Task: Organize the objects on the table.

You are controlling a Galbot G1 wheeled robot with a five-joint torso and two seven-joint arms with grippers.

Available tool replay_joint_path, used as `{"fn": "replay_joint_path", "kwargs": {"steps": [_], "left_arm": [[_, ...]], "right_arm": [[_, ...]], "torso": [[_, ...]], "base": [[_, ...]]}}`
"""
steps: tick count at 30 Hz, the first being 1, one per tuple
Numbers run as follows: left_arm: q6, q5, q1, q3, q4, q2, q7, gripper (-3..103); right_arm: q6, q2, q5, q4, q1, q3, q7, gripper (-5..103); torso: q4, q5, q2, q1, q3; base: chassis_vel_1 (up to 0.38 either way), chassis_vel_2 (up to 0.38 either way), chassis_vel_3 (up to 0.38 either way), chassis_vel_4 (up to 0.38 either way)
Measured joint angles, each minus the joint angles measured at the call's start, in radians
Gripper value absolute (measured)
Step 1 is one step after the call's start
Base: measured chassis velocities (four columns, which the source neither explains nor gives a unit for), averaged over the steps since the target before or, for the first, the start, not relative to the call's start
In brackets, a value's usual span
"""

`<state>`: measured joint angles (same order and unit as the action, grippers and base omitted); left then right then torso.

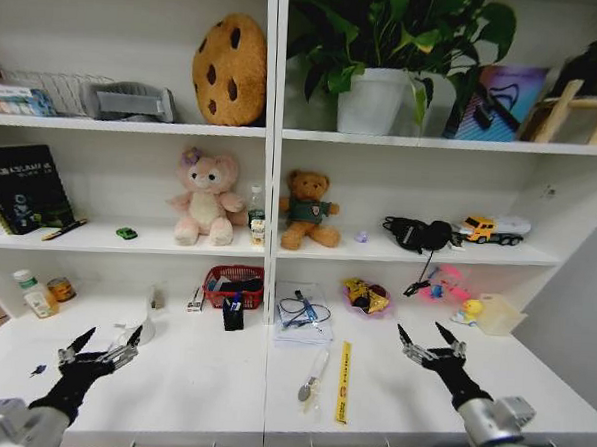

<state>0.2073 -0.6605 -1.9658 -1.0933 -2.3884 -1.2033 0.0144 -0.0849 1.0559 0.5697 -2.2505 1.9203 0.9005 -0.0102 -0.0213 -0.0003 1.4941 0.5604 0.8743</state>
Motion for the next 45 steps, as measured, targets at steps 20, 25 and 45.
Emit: {"fn": "replay_joint_path", "kwargs": {"steps": [20,25,45], "left_arm": [[0.000,0.000,0.000,0.000,0.000,0.000,0.000,100],[0.000,0.000,0.000,0.000,0.000,0.000,0.000,100],[0.000,0.000,0.000,0.000,0.000,0.000,0.000,100]], "right_arm": [[0.004,0.099,-0.080,-0.041,0.045,-0.073,0.044,100],[0.004,0.098,-0.079,-0.041,0.043,-0.073,0.044,100],[0.006,0.097,-0.078,-0.038,0.041,-0.074,0.044,100]], "torso": [[-0.0002,0.0003,0.000,0.000,0.000],[-0.0002,0.0002,0.000,0.000,0.000],[-0.0002,0.0003,0.000,0.000,0.000]], "base": [[0.000,0.000,0.000,0.000],[0.000,0.000,0.000,0.000],[0.000,0.000,0.000,0.000]]}}
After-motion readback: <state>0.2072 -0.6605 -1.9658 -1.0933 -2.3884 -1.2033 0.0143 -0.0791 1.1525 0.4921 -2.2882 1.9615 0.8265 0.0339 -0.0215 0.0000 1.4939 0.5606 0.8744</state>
